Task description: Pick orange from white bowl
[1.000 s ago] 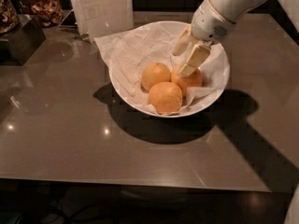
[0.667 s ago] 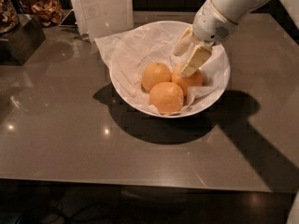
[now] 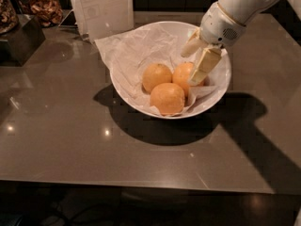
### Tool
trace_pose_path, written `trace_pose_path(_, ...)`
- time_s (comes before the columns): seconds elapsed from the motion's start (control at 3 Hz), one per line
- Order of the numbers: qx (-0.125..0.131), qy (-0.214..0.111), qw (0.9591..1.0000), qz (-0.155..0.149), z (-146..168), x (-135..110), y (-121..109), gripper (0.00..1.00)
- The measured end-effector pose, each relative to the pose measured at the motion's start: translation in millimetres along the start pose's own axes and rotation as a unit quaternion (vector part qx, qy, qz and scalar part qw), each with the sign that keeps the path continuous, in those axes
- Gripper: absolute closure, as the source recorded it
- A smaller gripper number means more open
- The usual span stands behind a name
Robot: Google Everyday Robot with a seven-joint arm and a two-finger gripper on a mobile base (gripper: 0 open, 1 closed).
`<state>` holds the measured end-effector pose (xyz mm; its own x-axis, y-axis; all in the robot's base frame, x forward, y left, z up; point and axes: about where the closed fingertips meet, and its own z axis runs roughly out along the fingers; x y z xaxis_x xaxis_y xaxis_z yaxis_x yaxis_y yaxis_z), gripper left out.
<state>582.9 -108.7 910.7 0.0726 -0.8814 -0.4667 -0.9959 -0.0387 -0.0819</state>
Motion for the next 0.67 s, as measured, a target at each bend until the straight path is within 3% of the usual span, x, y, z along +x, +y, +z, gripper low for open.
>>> trace_pose_path(0.67,-0.010,0.003,0.9999,0.007,-2.8,1.3,-1.2,0.27)
